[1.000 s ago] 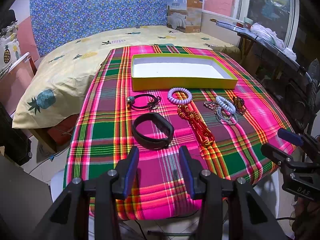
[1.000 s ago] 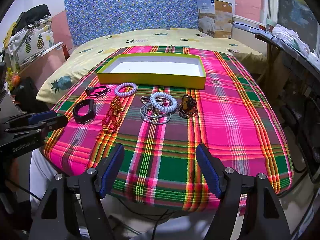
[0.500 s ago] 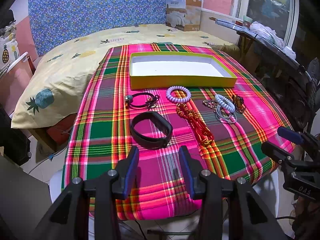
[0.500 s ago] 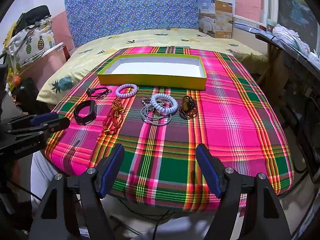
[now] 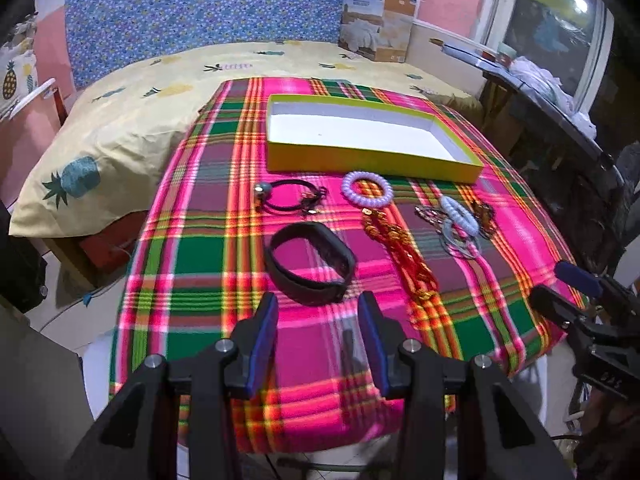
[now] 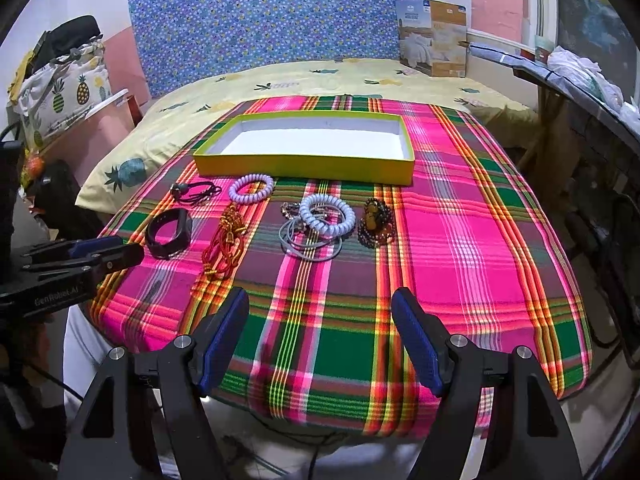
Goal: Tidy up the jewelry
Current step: 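Grasp the black band bracelet with the left tool while the right tool grasps the brown beaded bracelet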
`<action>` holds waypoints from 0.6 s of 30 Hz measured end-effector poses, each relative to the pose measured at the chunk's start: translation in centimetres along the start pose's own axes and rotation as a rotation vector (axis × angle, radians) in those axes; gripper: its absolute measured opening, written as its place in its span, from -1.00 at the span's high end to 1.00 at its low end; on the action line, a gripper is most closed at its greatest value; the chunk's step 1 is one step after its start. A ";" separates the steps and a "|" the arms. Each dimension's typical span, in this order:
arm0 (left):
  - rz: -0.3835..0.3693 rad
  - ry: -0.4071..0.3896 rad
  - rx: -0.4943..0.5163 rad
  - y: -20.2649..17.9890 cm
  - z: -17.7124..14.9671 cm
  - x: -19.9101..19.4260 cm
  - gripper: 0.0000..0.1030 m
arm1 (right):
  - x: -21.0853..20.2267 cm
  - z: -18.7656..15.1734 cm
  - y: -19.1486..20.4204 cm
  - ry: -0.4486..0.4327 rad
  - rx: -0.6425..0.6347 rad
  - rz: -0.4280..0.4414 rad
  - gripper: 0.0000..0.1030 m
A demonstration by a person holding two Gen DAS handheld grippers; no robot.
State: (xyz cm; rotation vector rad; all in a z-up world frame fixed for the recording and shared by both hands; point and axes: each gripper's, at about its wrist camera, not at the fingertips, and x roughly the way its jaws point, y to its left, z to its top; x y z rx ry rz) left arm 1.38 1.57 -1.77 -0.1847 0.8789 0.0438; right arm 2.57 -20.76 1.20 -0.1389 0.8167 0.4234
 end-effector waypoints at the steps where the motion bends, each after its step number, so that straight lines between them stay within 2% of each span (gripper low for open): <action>1: -0.002 -0.001 -0.004 0.2 0.1 0.1 0.16 | 0.1 0.1 0.0 -0.003 -0.001 0.002 -0.43; 4: -0.013 0.005 -0.026 0.7 0.5 0.7 0.16 | 0.6 0.5 -0.3 -0.005 -0.004 0.006 -0.43; 11: 0.018 0.015 -0.063 1.7 1.6 2.4 0.16 | 2.3 1.8 -1.7 -0.010 0.020 0.004 -0.43; 15: 0.025 0.027 -0.064 1.8 2.0 3.6 0.23 | 3.9 2.7 -3.0 0.000 0.044 -0.007 -0.15; 18: 0.027 0.037 -0.057 1.8 2.1 4.2 0.36 | 5.3 3.3 -4.2 0.017 0.069 -0.007 -0.08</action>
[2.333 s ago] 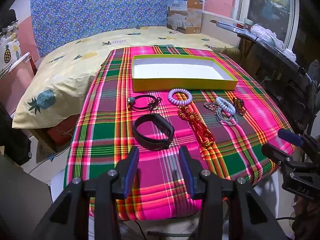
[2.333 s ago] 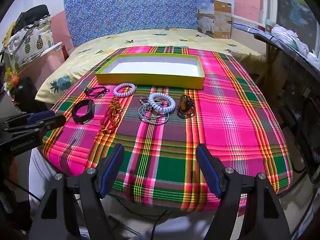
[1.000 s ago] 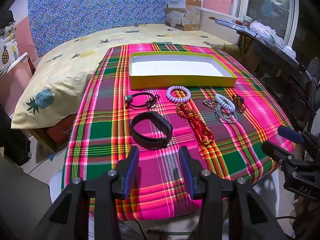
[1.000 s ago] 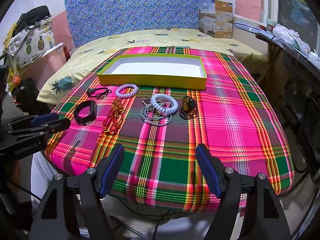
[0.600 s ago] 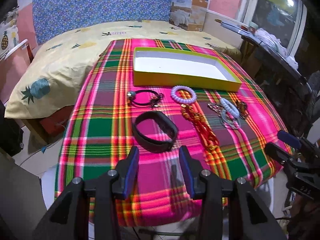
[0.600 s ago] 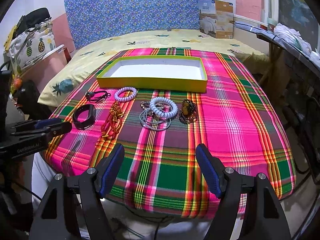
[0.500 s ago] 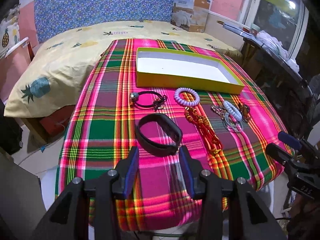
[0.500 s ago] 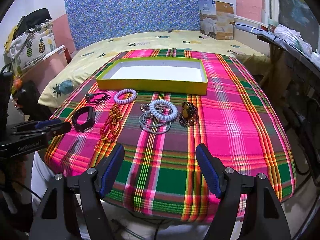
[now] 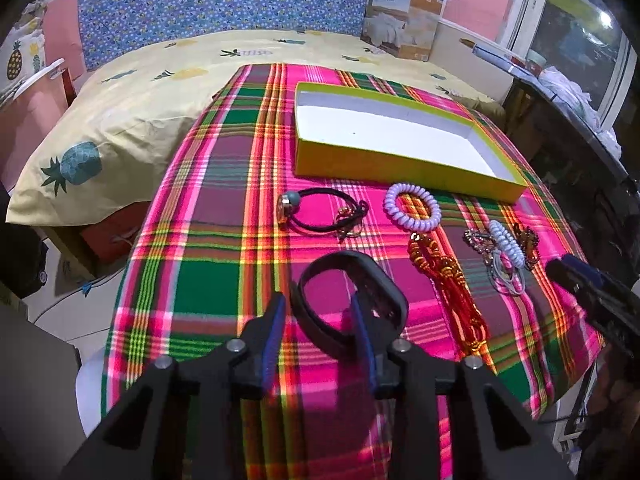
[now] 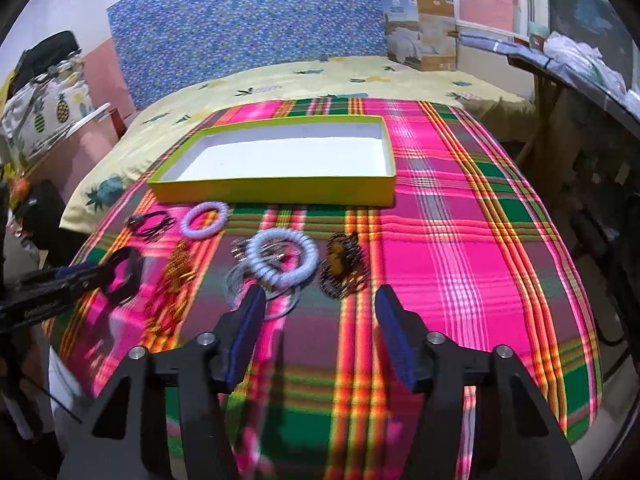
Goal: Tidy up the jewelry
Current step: 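Grasp the black band bracelet with the left tool while the right tool grasps the brown beaded bracelet, then carry both bracelets into the white tray and open both tools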
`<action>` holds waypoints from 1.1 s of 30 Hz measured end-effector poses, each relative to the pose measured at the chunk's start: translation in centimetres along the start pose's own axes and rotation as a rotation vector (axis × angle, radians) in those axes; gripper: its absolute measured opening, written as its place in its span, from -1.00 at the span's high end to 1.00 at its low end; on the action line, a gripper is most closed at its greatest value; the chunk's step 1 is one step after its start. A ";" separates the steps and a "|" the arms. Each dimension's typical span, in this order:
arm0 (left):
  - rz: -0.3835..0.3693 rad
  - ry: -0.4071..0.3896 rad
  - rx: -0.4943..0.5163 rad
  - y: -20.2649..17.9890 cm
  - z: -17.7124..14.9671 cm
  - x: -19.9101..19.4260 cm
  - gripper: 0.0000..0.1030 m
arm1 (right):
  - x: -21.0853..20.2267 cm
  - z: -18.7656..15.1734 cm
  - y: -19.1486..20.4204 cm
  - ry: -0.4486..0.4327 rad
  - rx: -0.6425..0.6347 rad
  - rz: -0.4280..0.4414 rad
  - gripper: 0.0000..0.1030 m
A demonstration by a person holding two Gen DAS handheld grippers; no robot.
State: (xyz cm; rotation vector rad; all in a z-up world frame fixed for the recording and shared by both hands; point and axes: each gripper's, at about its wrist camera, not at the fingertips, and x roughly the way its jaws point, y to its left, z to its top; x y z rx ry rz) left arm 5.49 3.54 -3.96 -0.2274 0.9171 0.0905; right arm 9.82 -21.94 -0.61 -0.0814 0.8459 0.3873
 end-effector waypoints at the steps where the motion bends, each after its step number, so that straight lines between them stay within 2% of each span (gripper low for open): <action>1: 0.003 0.000 0.004 -0.1 0.0 0.1 0.39 | 0.6 0.3 -0.4 0.005 0.008 0.000 -0.07; 3: 0.012 -0.001 0.009 -0.1 0.2 0.4 0.44 | 1.5 0.6 -0.9 0.016 0.018 0.000 -0.06; 6: 0.026 -0.004 0.011 0.0 0.5 0.7 0.55 | 2.7 1.0 -1.7 0.037 0.034 0.004 0.08; 11: 0.050 -0.012 0.026 -0.2 0.7 1.0 0.63 | 3.9 1.7 -2.2 0.051 0.040 0.015 0.14; 14: 0.065 -0.017 0.040 -0.2 0.7 1.1 0.69 | 4.3 1.8 -2.2 0.056 0.032 0.018 0.31; 15: 0.071 -0.018 0.045 -0.3 0.7 1.1 0.71 | 4.3 1.8 -2.2 0.058 0.030 0.017 0.43; 25: 0.054 -0.022 0.046 0.0 0.9 0.7 0.78 | 3.7 1.6 -2.3 0.048 0.024 0.015 0.50; 33: 0.001 -0.039 0.049 -0.3 1.1 -0.6 0.79 | 1.7 1.9 -2.5 0.011 0.027 0.028 0.50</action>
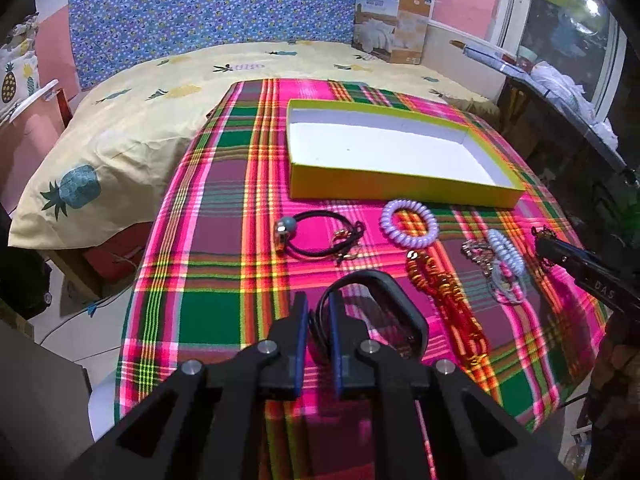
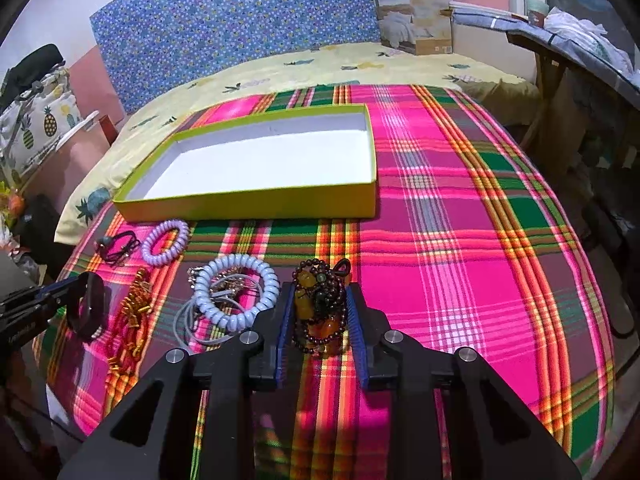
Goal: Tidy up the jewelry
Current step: 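Carry both bracelets into the white tray and open both tools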
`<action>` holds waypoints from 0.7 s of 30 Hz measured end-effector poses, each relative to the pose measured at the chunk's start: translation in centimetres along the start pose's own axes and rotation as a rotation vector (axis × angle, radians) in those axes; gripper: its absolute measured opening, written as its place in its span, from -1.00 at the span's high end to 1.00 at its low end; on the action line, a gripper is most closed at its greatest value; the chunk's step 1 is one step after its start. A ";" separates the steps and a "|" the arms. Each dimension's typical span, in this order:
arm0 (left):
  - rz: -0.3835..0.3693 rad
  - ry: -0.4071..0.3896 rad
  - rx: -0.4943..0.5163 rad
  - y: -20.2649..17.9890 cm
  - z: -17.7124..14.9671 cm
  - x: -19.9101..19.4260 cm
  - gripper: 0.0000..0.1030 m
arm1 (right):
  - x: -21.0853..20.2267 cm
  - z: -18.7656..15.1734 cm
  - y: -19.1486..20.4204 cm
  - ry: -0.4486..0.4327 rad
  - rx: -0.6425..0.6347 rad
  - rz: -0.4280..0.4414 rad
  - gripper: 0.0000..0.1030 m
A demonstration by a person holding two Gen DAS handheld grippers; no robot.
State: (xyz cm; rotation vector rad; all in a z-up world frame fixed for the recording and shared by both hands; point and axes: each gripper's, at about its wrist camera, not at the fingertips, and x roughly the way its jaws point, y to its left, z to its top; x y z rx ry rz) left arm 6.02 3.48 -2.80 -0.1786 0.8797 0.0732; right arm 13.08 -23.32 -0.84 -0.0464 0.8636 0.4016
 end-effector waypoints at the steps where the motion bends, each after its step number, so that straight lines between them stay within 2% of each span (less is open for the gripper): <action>1: -0.005 -0.002 0.001 0.0 0.1 -0.1 0.79 | -0.2 0.2 0.1 -0.006 0.000 0.007 0.50; 7: -0.028 -0.036 0.023 -0.7 2.1 -0.9 0.79 | -1.0 1.9 0.7 -0.039 -0.014 0.046 0.50; 12: -0.037 -0.079 0.039 -1.0 5.5 -0.5 0.79 | -0.7 4.5 1.5 -0.074 -0.051 0.067 0.50; 15: -0.051 -0.099 0.045 -1.1 7.7 0.4 0.79 | 0.6 6.6 1.7 -0.076 -0.069 0.073 0.50; 21: -0.014 -0.101 0.060 -1.1 11.5 3.6 0.79 | 4.1 10.0 1.1 -0.061 -0.079 0.061 0.50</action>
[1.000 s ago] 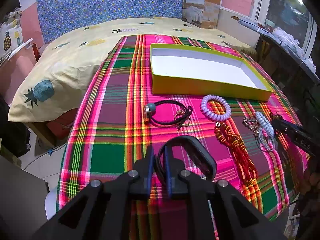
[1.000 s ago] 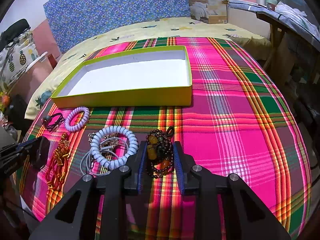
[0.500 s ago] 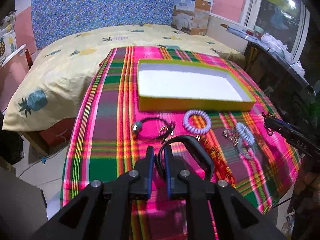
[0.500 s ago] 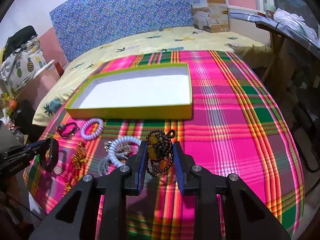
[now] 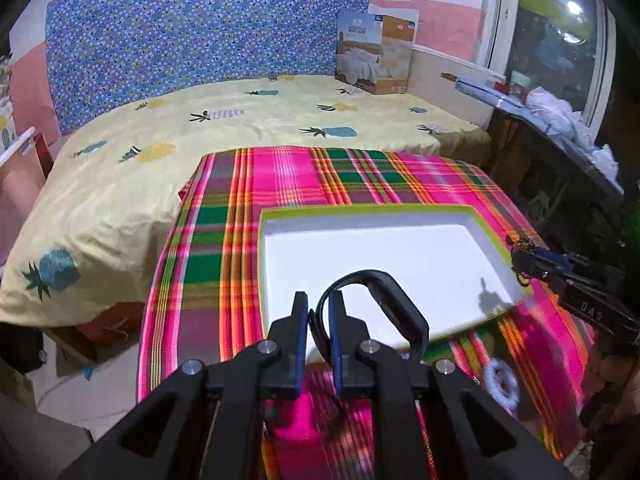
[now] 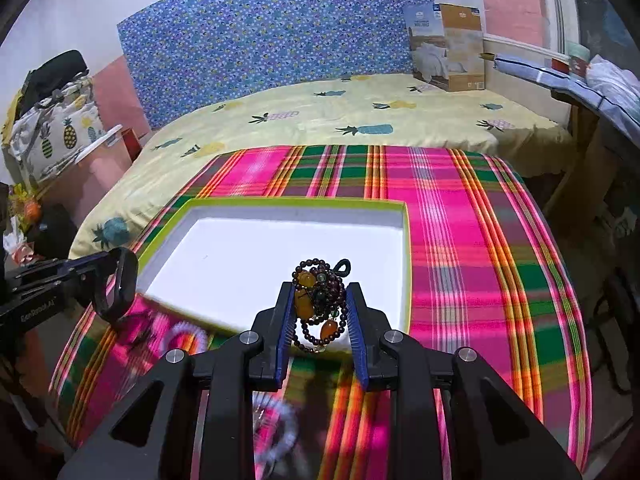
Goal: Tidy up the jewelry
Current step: 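Carry both bracelets into the white tray and open both tools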
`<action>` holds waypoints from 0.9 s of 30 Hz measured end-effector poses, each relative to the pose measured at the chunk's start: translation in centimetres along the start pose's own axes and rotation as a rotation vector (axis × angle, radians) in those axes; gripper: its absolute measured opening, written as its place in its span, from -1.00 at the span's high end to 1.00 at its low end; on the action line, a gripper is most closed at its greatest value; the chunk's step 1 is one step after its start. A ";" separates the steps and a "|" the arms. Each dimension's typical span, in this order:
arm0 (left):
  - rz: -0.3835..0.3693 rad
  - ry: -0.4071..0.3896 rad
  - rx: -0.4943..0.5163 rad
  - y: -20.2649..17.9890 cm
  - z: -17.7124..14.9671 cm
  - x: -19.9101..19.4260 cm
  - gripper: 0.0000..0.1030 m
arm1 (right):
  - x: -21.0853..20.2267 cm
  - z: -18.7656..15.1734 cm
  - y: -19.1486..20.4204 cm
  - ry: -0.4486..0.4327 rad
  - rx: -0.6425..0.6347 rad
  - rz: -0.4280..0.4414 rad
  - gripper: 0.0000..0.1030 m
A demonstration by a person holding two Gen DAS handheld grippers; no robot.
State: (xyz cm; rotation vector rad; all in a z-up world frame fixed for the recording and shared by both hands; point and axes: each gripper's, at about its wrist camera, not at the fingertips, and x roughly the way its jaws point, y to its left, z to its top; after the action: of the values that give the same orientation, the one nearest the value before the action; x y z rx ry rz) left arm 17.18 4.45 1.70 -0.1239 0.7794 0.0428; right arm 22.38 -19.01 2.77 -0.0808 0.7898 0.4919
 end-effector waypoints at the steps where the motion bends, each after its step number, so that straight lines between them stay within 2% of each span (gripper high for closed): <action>1: 0.007 0.007 0.003 0.0 0.3 0.7 0.79 | 0.6 0.4 -0.2 0.003 -0.002 -0.003 0.50; 9: 0.066 0.072 0.021 0.6 2.7 7.0 0.79 | 6.3 2.6 -2.0 0.068 -0.022 -0.038 0.50; 13: 0.090 0.093 0.025 0.9 3.2 8.9 0.79 | 8.3 2.9 -3.0 0.101 -0.014 -0.062 0.50; 27: 0.128 0.098 0.078 0.3 3.3 10.7 0.76 | 9.7 3.5 -3.4 0.131 -0.031 -0.075 0.44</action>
State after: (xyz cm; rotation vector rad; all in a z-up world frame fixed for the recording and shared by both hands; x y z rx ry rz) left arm 27.03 5.06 -3.56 -0.0017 0.8849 0.1279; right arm 32.11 -17.34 -1.90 -0.1717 0.9045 0.4309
